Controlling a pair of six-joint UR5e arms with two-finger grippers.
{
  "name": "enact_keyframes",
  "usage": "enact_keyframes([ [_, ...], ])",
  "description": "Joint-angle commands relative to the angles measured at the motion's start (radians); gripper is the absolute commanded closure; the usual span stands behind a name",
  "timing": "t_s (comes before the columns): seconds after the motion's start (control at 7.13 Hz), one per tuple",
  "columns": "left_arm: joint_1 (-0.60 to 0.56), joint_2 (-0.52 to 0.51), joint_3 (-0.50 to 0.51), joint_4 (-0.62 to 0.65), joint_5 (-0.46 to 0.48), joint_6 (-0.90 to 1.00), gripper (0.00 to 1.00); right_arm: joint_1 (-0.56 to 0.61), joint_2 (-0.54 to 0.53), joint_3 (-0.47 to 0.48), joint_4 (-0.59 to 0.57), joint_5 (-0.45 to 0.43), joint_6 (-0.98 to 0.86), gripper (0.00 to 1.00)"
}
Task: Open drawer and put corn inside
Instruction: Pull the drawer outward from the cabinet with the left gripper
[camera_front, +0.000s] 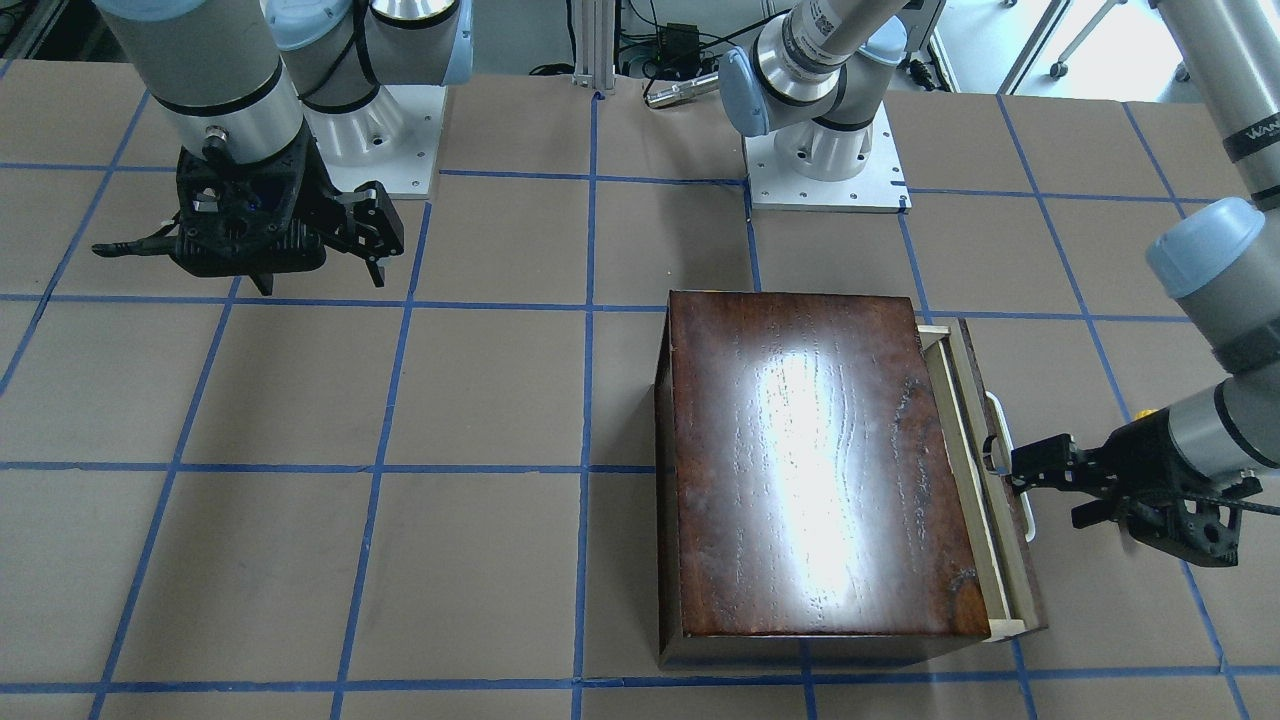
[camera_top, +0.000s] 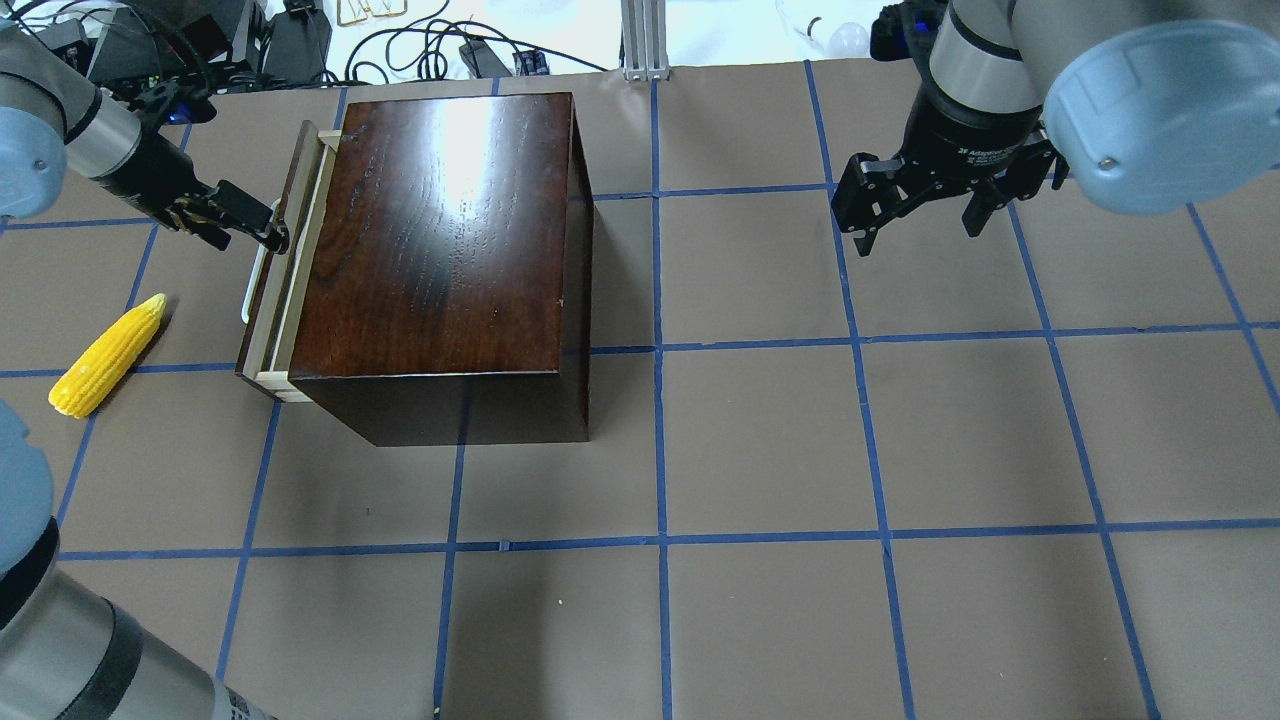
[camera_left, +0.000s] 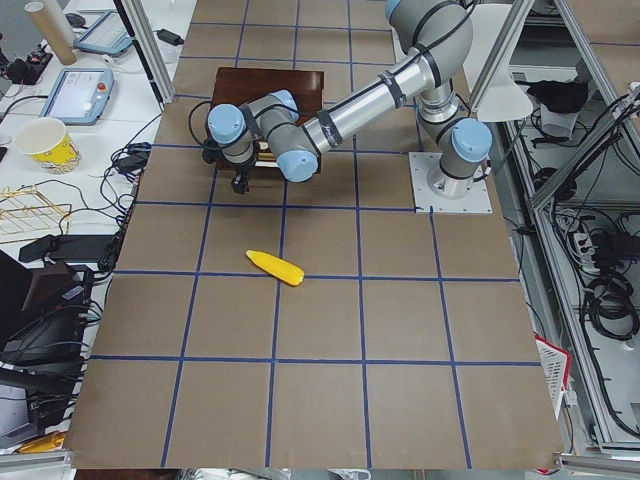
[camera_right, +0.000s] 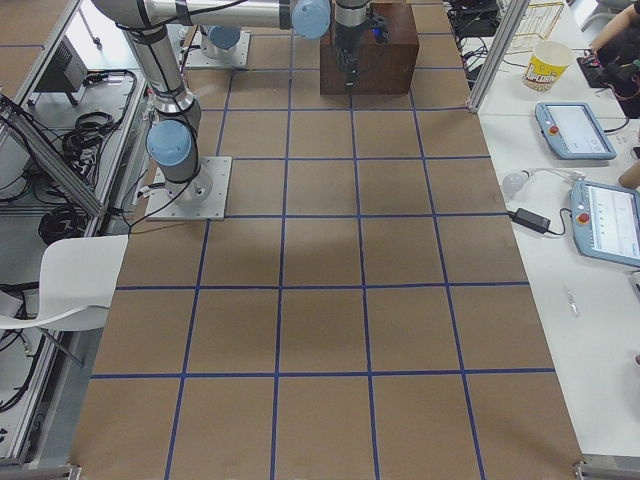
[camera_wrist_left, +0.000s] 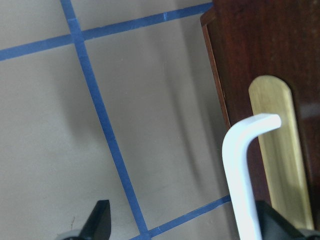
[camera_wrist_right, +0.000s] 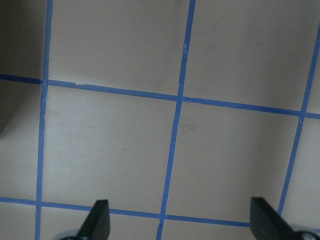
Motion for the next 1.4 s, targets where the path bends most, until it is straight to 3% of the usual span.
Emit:
enact_keyframes([
  [0.0, 0.017, -0.001, 0.001, -0.001, -0.002, 0.018, 0.0, 0.001, 0.0, 0.0, 0.0, 0.0, 0.0, 0.0],
  [1.26, 0.058, -0.011, 0.03, -0.004, 0.005, 0.06, 0.0, -0.002, 0.0, 0.0, 0.0, 0.0, 0.0, 0.0],
])
